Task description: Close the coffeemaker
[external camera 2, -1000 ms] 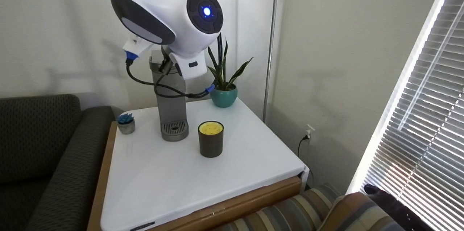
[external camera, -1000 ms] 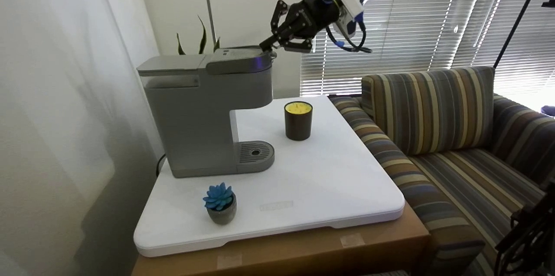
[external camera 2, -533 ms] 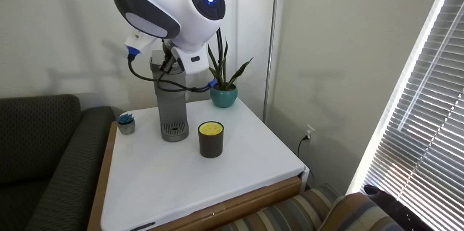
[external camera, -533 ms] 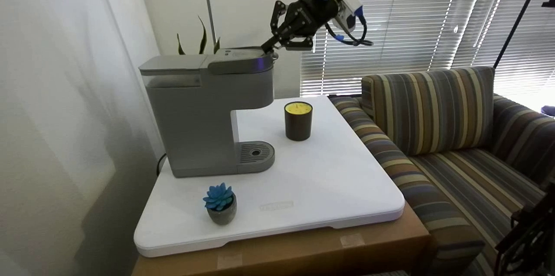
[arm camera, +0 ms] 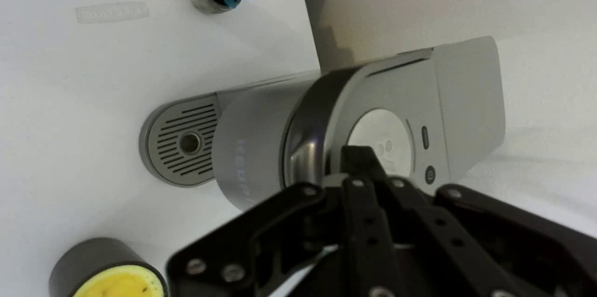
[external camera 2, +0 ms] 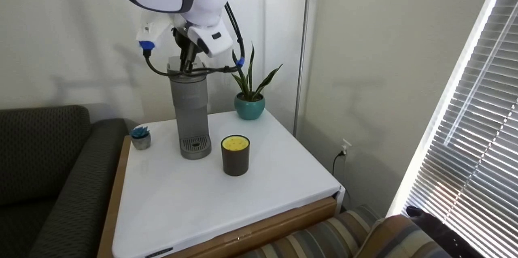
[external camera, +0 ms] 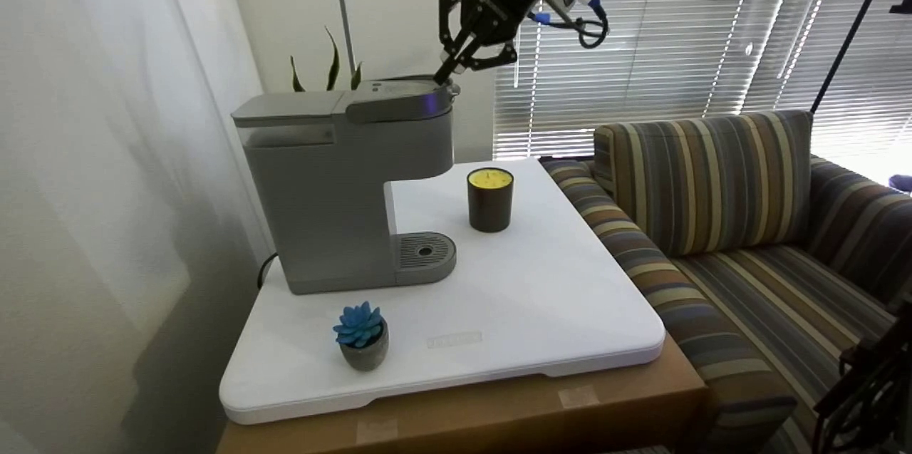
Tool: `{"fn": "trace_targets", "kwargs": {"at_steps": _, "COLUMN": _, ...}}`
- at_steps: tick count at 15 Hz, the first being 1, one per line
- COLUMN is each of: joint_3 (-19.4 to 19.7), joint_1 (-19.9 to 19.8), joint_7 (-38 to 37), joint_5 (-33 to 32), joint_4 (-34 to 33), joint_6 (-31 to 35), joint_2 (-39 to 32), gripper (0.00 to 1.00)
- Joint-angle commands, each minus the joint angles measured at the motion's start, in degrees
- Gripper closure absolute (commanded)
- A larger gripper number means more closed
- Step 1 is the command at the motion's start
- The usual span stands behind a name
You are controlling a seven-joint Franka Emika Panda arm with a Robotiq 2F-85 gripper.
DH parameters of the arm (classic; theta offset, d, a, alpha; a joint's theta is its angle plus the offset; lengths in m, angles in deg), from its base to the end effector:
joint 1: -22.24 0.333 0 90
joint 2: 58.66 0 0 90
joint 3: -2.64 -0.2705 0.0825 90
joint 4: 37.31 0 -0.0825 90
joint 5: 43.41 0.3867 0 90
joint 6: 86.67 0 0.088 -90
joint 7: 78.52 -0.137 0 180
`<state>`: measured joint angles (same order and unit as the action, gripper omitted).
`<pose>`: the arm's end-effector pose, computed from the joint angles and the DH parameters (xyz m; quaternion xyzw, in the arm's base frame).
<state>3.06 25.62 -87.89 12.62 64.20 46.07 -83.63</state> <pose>0.6594 0.0683 0.2676 -0.8641 0.3479 -0.0096 0.3636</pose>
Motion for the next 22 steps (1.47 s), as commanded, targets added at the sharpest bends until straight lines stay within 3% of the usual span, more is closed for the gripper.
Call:
{"fn": "trace_targets", "kwargs": {"at_steps": 1, "joint_3": -0.4, "joint_1": 4.4, "joint_7": -4.4, "joint_5": -11.6, "joint_4": -0.5, "joint_6": 4.5, "joint_2": 2.8, "gripper": 1.0}}
{"fn": "trace_targets", "kwargs": {"at_steps": 7, "joint_3": -0.8, "joint_1": 7.8, "joint_7": -14.6, "joint_5": -31.7, "joint_4": -3.3, "joint_6": 8.0, "joint_2": 4.9, "gripper": 1.0}}
{"fn": "trace_targets", "kwargs": {"at_steps": 14, "joint_3": 2.1, "joint_1": 9.2, "joint_7": -29.5, "joint_5": -55.2, "joint_4": -7.1, "joint_6": 0.7, "joint_2": 5.8, "gripper": 1.0}}
{"fn": "trace_targets", "kwargs": {"at_steps": 22, "joint_3": 0.0, "joint_1": 9.2, "joint_7": -31.1, "joint_5": -59.2, "joint_4": -8.7, "joint_6": -5.2, "joint_2": 3.8, "gripper": 1.0}}
